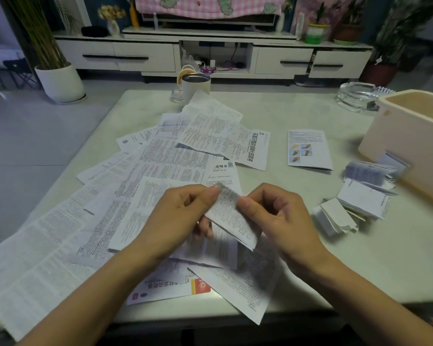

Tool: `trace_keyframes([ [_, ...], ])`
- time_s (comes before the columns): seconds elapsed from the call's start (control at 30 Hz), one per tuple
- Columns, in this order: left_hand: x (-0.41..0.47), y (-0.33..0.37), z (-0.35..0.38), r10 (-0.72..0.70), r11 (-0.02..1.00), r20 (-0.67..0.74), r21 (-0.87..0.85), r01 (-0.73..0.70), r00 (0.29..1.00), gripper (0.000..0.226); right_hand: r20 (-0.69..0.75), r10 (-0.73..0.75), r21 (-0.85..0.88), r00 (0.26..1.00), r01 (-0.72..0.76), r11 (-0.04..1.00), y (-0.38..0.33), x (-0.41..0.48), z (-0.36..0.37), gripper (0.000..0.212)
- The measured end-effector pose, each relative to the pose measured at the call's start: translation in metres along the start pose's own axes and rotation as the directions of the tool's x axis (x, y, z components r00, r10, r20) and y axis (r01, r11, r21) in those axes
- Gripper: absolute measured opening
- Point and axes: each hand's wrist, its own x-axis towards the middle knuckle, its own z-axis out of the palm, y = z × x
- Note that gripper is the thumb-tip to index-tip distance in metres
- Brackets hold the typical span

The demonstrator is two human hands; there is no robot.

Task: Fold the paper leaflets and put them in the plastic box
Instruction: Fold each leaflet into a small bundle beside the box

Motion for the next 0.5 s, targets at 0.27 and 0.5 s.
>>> trace_keyframes([
  [0.27, 0.0, -0.005, -0.005, -0.009, 0.998, -0.022, 0.07, 0.01, 1.0, 0.023, -0.038, 0.152, 0.211, 0.988, -0.14, 0.967, -0.007, 0.003, -0.003, 0.02],
  [0.5, -0.002, -0.012, 0.002, 0.04, 0.985, -0.152, 0.171, -0.013, 0.988, 0.029, 0.098, 0.172, -0.143, 0.98, -0.157, 0.977, -0.001, 0.003, -0.021, 0.012],
])
